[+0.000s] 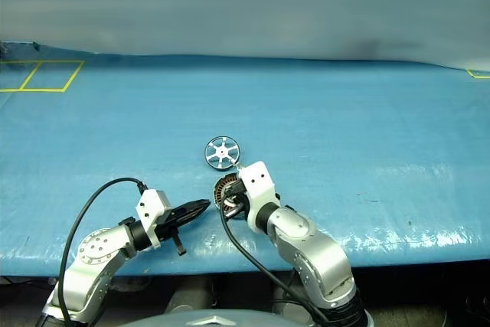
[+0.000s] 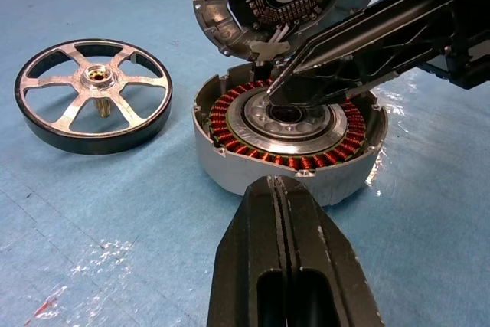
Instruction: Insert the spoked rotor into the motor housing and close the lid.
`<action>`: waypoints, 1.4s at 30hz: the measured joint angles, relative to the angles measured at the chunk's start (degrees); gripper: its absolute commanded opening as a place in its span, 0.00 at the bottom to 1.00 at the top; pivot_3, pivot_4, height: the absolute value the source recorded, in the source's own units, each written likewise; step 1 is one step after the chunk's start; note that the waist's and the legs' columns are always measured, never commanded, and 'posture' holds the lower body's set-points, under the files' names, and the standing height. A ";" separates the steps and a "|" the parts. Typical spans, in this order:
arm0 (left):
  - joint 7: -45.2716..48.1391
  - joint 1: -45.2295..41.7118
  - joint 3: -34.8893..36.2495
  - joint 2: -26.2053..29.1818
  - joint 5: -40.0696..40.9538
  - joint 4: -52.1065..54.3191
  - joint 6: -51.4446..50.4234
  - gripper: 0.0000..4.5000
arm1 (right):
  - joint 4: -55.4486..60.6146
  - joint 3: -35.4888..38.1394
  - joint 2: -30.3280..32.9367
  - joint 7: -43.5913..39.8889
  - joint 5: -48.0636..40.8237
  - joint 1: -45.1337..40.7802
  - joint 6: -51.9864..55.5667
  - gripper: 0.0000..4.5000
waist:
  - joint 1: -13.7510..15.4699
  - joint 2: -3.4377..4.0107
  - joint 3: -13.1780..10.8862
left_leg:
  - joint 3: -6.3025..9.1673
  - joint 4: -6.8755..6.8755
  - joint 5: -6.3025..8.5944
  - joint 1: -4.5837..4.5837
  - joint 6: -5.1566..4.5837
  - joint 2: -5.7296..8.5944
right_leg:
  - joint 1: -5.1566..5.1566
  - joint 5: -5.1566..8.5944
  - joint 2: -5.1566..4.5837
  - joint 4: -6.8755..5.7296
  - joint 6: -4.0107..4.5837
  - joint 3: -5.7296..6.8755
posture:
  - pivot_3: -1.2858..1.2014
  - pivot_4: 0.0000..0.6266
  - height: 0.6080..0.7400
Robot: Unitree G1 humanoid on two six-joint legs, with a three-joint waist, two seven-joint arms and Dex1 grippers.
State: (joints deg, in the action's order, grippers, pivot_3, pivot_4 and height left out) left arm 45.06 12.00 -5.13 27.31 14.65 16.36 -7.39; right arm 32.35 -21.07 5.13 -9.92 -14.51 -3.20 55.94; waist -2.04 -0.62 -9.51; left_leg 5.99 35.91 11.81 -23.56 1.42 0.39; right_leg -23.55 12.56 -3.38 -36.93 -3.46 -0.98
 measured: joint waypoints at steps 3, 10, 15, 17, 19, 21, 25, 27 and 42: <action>-0.01 0.18 0.00 0.00 0.00 0.00 0.00 0.00 | -1.46 -0.11 0.00 0.31 0.56 0.02 -0.53 0.00 | 0.00 0.00 0.00 | 0.00 0.00 0.00 -0.01 0.00 0.00 | -0.01 0.00 0.00 0.01 0.00 0.00 | 0.52 0.24 1.00; 0.07 0.19 0.02 0.13 0.05 0.00 -0.10 0.00 | -1.33 -0.25 -0.04 0.20 0.41 0.45 -0.77 0.00 | 0.00 0.01 0.00 | 0.00 0.00 0.00 0.00 0.00 0.00 | 0.00 0.00 0.00 0.00 0.00 0.00 | 0.52 0.24 1.00; 0.41 0.02 0.20 0.59 0.32 0.00 -0.76 0.00 | 1.51 1.56 1.23 -4.00 -3.17 3.91 -3.18 0.00 | 0.02 0.01 0.00 | 0.00 0.00 0.00 -0.01 0.00 0.00 | -0.01 0.00 0.00 0.01 0.00 0.00 | 0.52 0.24 1.00; 0.49 -0.18 0.33 0.94 0.82 0.00 -1.00 0.00 | 3.78 2.45 2.41 -6.65 -5.52 5.38 -4.55 0.00 | -0.01 0.01 0.00 | 0.00 0.00 0.00 -0.01 0.00 0.00 | 0.00 0.00 0.00 0.01 0.00 0.00 | 0.52 0.24 1.00; 0.54 -0.34 0.64 1.36 1.38 0.00 -1.34 0.00 | 6.12 3.62 4.08 -8.95 -7.85 7.04 -5.51 0.00 | 0.00 0.01 0.00 | 0.00 0.01 0.00 0.01 0.00 -0.01 | 0.02 0.00 0.00 0.00 0.00 0.00 | 0.52 0.24 1.00; 0.69 -0.69 1.17 2.24 1.78 0.00 -2.13 0.00 | 7.47 5.07 6.05 -10.63 -9.76 8.60 -5.91 0.00 | 0.00 0.01 0.00 | 0.00 0.02 0.00 0.01 0.00 -0.01 | 0.02 0.00 0.00 -0.01 0.00 0.00 | 0.52 0.24 1.00; 1.12 -2.67 2.77 4.08 2.43 0.01 -4.17 0.00 | 9.70 7.43 11.63 -14.37 -12.80 12.81 -7.07 0.00 | 0.15 0.00 0.00 | 0.00 0.04 0.00 0.00 0.00 0.00 | 0.02 0.00 -0.01 0.00 0.00 0.00 | 0.52 0.24 1.00; 1.12 -4.75 3.74 6.00 2.97 0.00 -7.45 0.00 | 10.48 8.87 15.70 -16.46 -13.62 16.35 -7.51 0.00 | 0.39 -0.01 0.01 | 0.01 0.03 0.00 0.00 0.00 0.01 | 0.02 0.01 -0.01 0.01 0.00 0.01 | 0.52 0.24 1.00; 11.01 -33.71 -1.39 10.89 -0.68 -19.49 -9.16 0.00 | 1.11 11.51 19.24 -18.60 -3.50 24.75 -31.29 0.00 | 0.64 -0.09 0.03 | -0.09 0.09 -0.01 -0.01 -0.02 0.03 | 0.06 -0.04 0.03 0.03 -0.09 -0.04 | 0.52 0.24 1.00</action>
State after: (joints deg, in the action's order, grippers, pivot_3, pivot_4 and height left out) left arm 56.07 -21.71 -6.53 38.20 13.97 -3.13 -16.55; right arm 33.45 -9.55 24.36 -28.52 -18.01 21.55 24.65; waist -1.40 -0.72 -9.48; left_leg 5.90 36.00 11.80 -23.57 1.40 0.42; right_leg -23.49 12.52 -3.35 -36.90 -3.55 -1.02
